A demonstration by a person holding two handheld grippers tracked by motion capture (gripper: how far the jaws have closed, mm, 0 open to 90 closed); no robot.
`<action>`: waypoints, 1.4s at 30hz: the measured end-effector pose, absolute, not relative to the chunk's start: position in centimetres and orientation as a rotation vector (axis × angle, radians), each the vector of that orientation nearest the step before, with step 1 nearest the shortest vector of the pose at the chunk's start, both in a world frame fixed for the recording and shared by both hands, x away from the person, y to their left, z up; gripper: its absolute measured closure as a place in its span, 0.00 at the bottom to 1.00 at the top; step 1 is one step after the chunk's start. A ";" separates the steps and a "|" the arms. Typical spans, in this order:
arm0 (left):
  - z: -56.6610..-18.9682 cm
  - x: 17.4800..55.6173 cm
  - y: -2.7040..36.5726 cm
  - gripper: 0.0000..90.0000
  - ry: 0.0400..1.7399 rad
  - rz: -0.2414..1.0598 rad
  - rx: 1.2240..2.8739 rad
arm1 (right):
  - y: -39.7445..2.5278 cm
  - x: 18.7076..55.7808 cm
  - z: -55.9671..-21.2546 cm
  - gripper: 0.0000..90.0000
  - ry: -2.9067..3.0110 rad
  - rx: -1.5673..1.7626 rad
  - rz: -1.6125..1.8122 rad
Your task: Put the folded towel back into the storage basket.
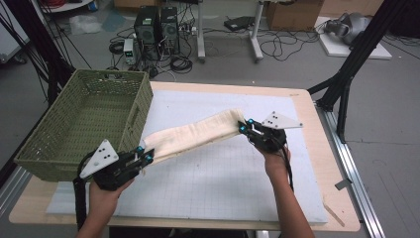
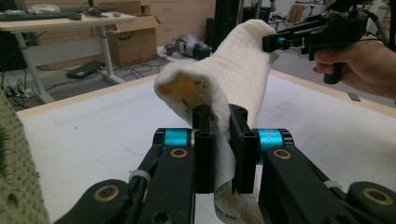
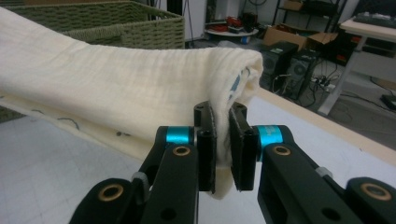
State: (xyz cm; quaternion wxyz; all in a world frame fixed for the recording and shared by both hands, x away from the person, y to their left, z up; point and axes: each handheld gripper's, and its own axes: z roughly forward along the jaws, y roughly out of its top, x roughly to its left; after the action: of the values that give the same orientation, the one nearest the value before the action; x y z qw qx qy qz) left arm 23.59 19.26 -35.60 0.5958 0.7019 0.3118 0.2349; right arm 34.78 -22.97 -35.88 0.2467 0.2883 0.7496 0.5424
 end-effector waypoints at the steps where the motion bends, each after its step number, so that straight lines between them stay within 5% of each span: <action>1: -35.5 23.5 19.5 0.91 0.726 0.553 1.626 | -22.6 35.1 -35.6 0.92 2.044 0.778 1.479; 42: -33.0 20.5 27.0 0.91 0.863 0.752 1.453 | -4.3 45.6 -27.5 0.92 2.117 0.555 1.482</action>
State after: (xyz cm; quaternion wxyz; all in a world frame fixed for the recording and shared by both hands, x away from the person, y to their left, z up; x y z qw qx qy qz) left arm 20.55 26.99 -32.96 0.6020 0.6274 0.3724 0.3246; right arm 45.58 -4.28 -27.46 0.2467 0.2035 0.7761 0.5435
